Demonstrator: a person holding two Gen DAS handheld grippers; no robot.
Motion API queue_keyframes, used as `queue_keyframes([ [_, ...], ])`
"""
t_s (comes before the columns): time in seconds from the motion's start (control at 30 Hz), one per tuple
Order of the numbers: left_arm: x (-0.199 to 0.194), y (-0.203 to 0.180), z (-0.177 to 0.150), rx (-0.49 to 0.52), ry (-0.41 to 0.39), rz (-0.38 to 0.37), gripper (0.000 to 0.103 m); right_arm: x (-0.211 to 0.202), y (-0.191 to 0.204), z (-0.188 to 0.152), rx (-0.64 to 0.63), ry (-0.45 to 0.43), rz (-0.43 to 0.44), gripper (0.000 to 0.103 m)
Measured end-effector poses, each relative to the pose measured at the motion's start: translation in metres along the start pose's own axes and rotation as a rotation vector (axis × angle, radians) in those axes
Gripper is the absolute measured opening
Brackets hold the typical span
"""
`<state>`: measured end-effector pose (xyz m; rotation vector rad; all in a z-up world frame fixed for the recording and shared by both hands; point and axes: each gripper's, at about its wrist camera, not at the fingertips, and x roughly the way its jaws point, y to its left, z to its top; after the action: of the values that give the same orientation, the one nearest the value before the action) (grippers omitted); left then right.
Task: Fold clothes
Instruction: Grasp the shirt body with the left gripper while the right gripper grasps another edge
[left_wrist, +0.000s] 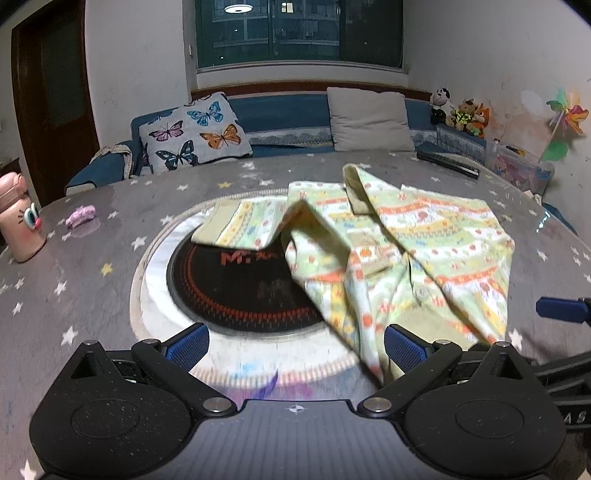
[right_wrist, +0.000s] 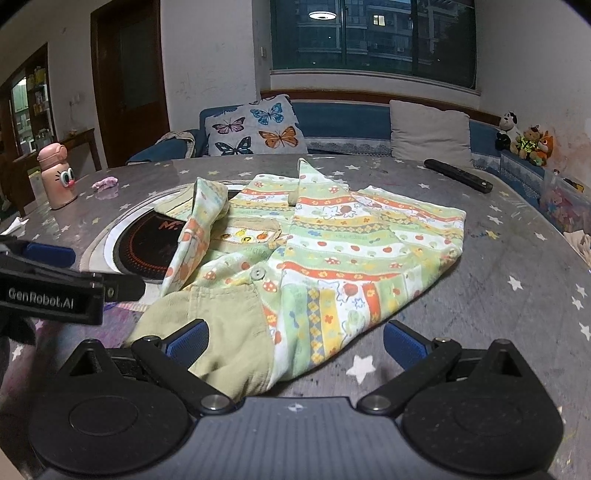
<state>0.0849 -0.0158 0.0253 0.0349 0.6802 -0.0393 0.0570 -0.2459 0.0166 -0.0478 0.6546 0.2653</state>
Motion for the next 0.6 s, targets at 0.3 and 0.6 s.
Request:
queue_keyframes([
  [0.3,0.032,0.003,0.049,-0.030,-0.012,-0.030,0.085,0.022,-0.022,0.031,0.012,0.002,-0.014,0.094],
  [0.6,0.081,0.006,0.070,-0.075,0.085,-0.058,0.070,0.074,-0.040,0.087,-0.014,-0.011,-0.026,0.084],
])
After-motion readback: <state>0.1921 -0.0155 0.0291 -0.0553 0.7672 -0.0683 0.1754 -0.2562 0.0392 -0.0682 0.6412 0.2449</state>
